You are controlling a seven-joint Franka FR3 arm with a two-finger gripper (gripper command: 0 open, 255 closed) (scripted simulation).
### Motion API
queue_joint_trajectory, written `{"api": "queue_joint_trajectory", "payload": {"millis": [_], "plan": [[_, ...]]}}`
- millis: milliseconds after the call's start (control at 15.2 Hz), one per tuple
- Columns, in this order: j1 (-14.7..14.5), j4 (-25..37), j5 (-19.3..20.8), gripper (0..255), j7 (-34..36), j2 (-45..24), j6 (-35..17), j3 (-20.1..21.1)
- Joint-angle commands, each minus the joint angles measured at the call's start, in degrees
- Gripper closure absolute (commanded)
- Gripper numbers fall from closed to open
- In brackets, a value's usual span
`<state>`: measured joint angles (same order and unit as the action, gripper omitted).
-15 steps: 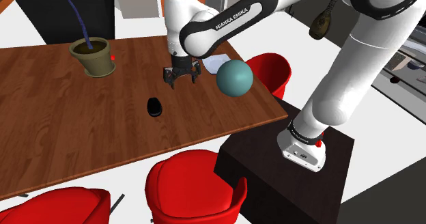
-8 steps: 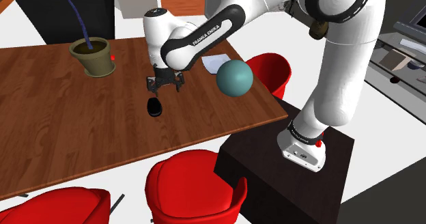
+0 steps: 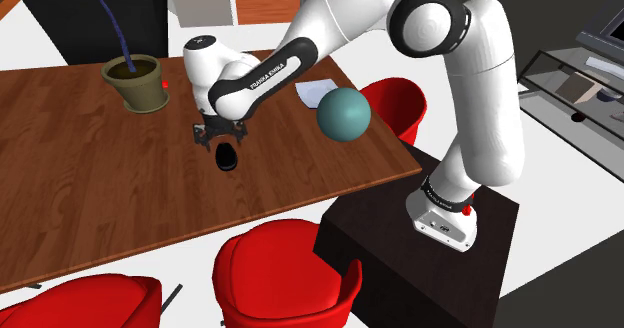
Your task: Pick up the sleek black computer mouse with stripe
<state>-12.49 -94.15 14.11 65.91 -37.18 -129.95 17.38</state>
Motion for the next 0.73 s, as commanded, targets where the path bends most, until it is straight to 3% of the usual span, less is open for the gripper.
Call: {"api": "queue_joint_trajectory", "payload": {"millis": [0,396,462,660], "plan": [[-0.3,0.5,0.4,0,0.3,-1.3,-0.8,-0.3],[-0.7,0.5,1.1,0,0.8,-3.6,-3.0,-0.9],[-0.7,0.5,1.1,255,0.8,-3.6,-3.1,-0.9],[-0.7,0.6,1.1,255,0.8,-3.7,-3.0,-0.9]]}}
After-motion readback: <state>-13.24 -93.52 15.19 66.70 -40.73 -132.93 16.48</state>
